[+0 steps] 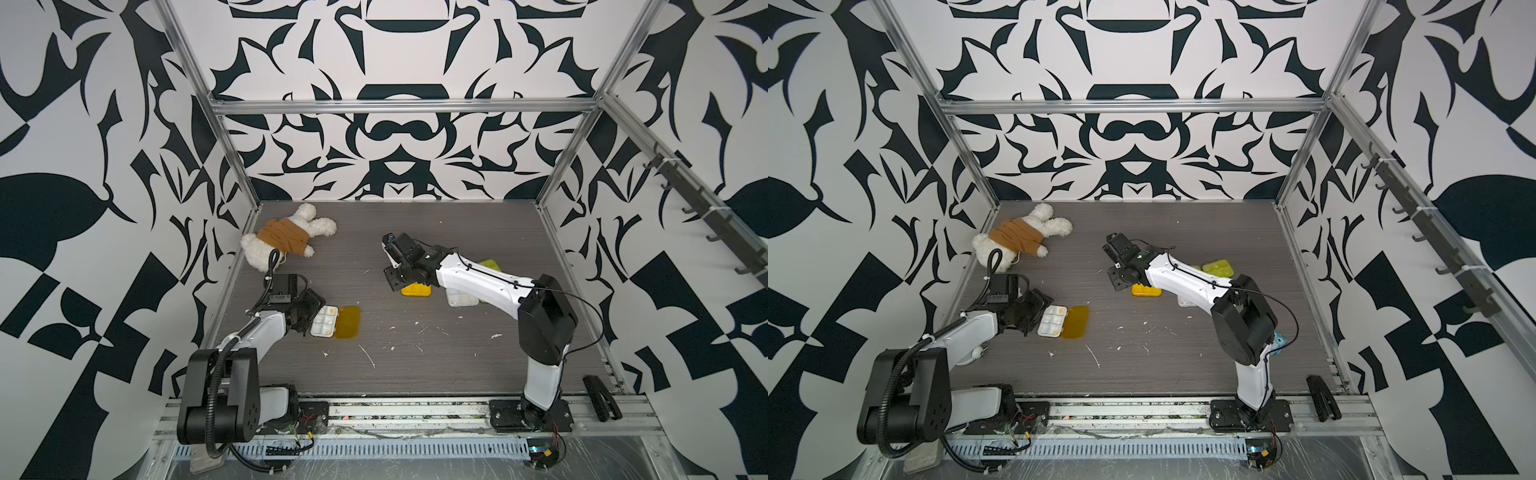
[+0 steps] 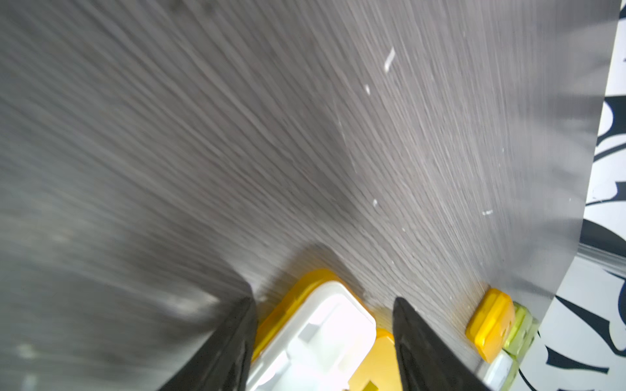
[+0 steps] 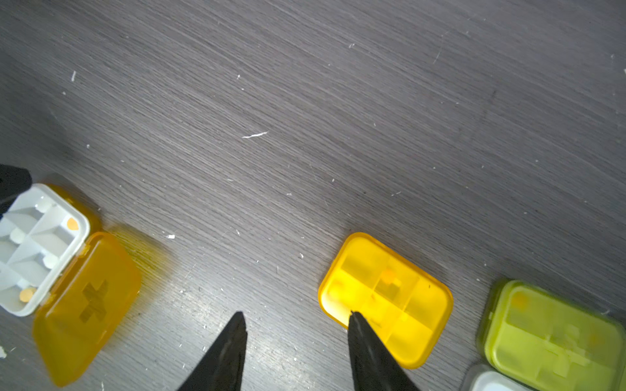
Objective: Close pillboxes
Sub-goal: Move the pillbox to the center of the board.
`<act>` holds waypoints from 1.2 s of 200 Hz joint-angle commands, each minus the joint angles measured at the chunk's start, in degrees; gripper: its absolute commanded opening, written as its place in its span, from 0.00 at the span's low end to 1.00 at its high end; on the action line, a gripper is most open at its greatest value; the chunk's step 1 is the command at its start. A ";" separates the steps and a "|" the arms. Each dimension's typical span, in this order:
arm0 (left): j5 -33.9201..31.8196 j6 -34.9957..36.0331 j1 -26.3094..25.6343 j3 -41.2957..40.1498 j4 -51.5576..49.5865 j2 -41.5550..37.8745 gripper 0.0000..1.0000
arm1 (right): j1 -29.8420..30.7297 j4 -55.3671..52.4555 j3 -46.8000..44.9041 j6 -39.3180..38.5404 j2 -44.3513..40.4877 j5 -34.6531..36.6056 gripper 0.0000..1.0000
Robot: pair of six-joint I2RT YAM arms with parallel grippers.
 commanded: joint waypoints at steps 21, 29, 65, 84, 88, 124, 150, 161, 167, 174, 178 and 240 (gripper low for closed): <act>-2.06 -3.71 -5.63 -1.77 -3.01 -2.68 0.66 | -1.80 0.42 -2.44 0.04 -4.67 0.58 0.52; -2.55 -4.14 -6.74 -1.60 -2.97 -2.68 0.66 | -2.13 0.50 -3.05 0.06 -5.18 0.53 0.52; -5.57 -5.13 -12.95 0.70 -2.88 -1.02 0.66 | -3.86 1.47 -5.97 0.62 -8.16 -0.32 0.52; -6.13 -5.06 -14.62 2.00 -2.53 1.52 0.66 | -4.34 2.08 -7.79 0.79 -9.82 -0.61 0.52; -6.18 -4.86 -14.93 2.28 -2.44 1.95 0.66 | -4.45 2.17 -8.16 0.87 -10.15 -0.61 0.52; -6.10 -3.63 -16.82 4.72 -1.51 5.11 0.66 | -5.17 2.27 -9.95 1.03 -12.05 -0.87 0.52; -5.58 -3.14 -17.44 5.65 -0.53 6.98 0.66 | -5.33 2.19 -10.42 1.08 -12.60 -0.71 0.52; -5.15 -3.11 -17.62 5.87 -0.10 7.72 0.66 | -5.30 2.11 -10.58 1.21 -12.69 -0.61 0.52; -4.90 -3.13 -17.79 5.90 0.23 8.08 0.66 | -5.34 2.10 -10.67 1.32 -12.76 -0.61 0.52; -4.90 -3.08 -18.01 6.11 0.29 8.39 0.66 | -5.35 2.14 -10.65 1.32 -12.71 -0.61 0.52; -4.88 -3.12 -18.19 6.20 0.37 8.52 0.66 | -5.34 2.16 -10.73 1.40 -12.71 -0.61 0.52; -4.81 -2.55 -20.64 8.52 1.35 10.80 0.66 | -5.34 3.82 -12.51 3.09 -10.75 -2.53 0.51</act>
